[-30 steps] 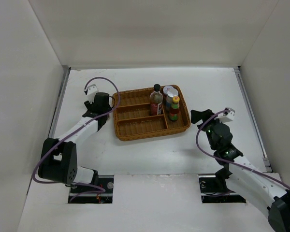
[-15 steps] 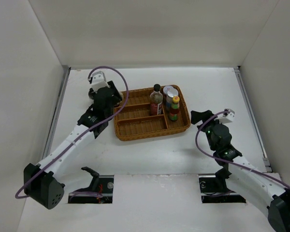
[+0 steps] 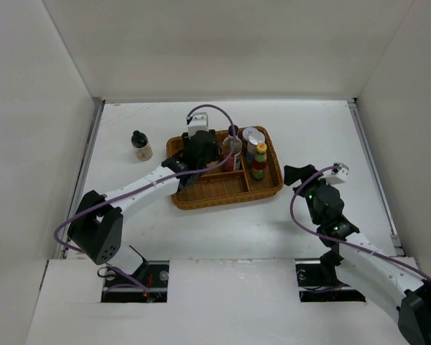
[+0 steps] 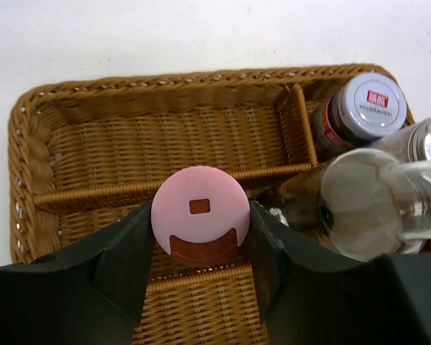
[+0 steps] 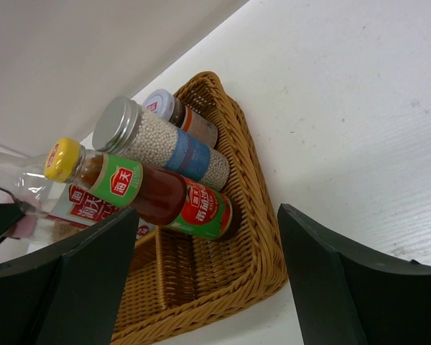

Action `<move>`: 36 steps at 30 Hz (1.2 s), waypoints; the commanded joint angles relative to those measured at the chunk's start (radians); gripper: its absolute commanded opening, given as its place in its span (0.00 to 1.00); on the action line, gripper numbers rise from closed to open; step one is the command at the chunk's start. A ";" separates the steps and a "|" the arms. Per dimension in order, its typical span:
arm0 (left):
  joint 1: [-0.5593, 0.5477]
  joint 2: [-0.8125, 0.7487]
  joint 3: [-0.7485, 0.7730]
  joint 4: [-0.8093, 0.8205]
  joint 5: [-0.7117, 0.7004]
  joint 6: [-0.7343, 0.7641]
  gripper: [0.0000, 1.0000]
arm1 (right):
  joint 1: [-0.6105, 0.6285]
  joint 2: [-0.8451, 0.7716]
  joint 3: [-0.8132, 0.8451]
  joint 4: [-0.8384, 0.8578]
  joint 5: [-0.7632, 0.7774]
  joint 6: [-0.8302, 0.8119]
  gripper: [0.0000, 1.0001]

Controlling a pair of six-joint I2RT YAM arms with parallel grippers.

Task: Organize the condiment bottles

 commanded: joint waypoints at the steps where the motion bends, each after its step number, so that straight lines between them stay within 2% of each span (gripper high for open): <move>1: -0.024 -0.010 0.043 0.041 0.000 0.001 0.31 | -0.002 -0.002 -0.004 0.059 0.017 -0.001 0.85; 8: -0.031 0.045 0.004 0.041 -0.004 -0.019 0.31 | 0.005 0.006 -0.002 0.059 0.017 -0.002 0.86; 15: -0.021 0.125 -0.006 0.026 -0.009 -0.032 0.36 | 0.000 -0.002 -0.004 0.055 0.020 -0.004 0.87; 18: -0.019 0.106 -0.021 0.021 -0.032 -0.044 0.46 | 0.000 -0.002 -0.004 0.052 0.020 -0.004 0.88; 23: -0.030 -0.001 -0.068 0.021 -0.099 -0.044 0.70 | 0.003 0.006 0.001 0.052 0.020 -0.005 0.90; 26: -0.027 -0.096 -0.107 0.026 -0.148 -0.045 0.76 | 0.005 0.008 0.001 0.055 0.022 -0.008 0.91; 30: 0.030 -0.190 -0.160 0.051 -0.208 -0.064 0.77 | 0.005 0.015 0.002 0.061 0.024 -0.013 0.91; 36: 0.231 -0.210 -0.155 0.085 -0.181 -0.085 0.78 | 0.011 0.020 0.005 0.062 0.031 -0.019 0.91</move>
